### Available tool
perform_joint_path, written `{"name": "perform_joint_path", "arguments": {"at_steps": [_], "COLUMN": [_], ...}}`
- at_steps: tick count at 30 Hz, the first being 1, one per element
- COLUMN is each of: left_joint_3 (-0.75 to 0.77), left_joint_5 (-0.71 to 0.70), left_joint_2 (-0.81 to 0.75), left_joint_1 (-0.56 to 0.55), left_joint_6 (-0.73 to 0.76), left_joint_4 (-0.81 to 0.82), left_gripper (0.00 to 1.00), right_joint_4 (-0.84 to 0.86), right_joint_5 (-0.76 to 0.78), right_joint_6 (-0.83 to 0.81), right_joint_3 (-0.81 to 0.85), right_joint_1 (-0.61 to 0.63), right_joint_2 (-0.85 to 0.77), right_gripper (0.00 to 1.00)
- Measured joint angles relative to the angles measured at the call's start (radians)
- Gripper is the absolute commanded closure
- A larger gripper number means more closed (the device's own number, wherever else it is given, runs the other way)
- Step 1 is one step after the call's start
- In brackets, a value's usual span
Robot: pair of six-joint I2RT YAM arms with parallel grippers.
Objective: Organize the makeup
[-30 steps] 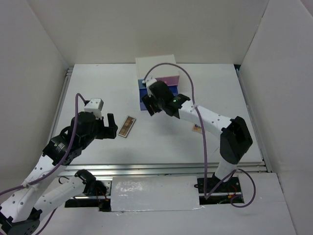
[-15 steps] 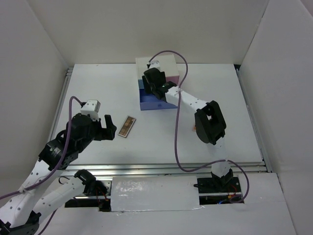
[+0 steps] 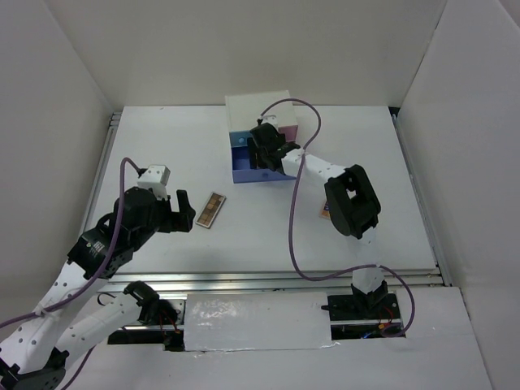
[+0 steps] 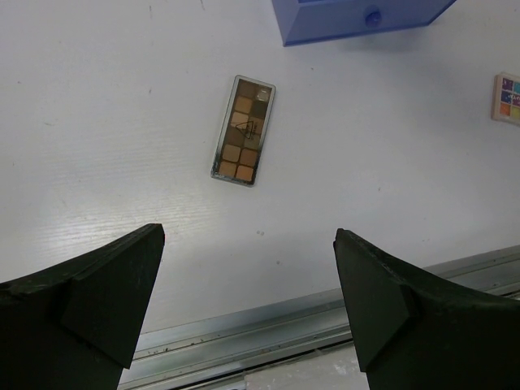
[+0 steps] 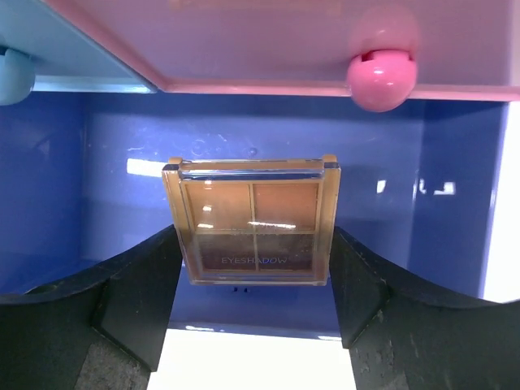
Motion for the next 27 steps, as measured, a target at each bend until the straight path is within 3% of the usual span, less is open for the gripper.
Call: {"name": "perform_joint_path", "arguments": {"at_steps": [1,2,10,14,19,22,27], "left_joint_3": [0.000,0.000,0.000,0.000,0.000,0.000,0.000], "left_joint_5": [0.000,0.001,0.007,0.008,0.015,0.039,0.093], "left_joint_2": [0.000,0.001,0.006,0.004,-0.012,-0.016,0.003], "left_joint_1": [0.000,0.000,0.000,0.000,0.000,0.000,0.000], "left_joint_6": [0.000,0.000,0.000,0.001,0.003,0.008,0.031], "left_joint_4": [0.000,0.000,0.000,0.000,0.002,0.006,0.020], "left_gripper": [0.01,0.01,0.01,0.01,0.01,0.01,0.01], "right_joint_4": [0.001,0.001,-0.007,-0.017,-0.006,-0.058,-0.119], "right_joint_5": [-0.003,-0.006,-0.010,-0.012,-0.035,-0.002,-0.008], "right_joint_6": [0.003,0.017,0.050,0.105,0.204,0.260,0.305], "right_joint_3": [-0.002,-0.002,-0.059,-0.174,-0.467,-0.602,-0.716], "right_joint_1": [0.000,0.000,-0.008,-0.044,-0.217,-0.283,-0.262], "right_joint_2": [0.000,0.000,-0.108,-0.296,-0.551,-0.594,-0.596], "right_gripper": [0.02,0.00,0.00,0.00,0.00,0.00,0.00]}}
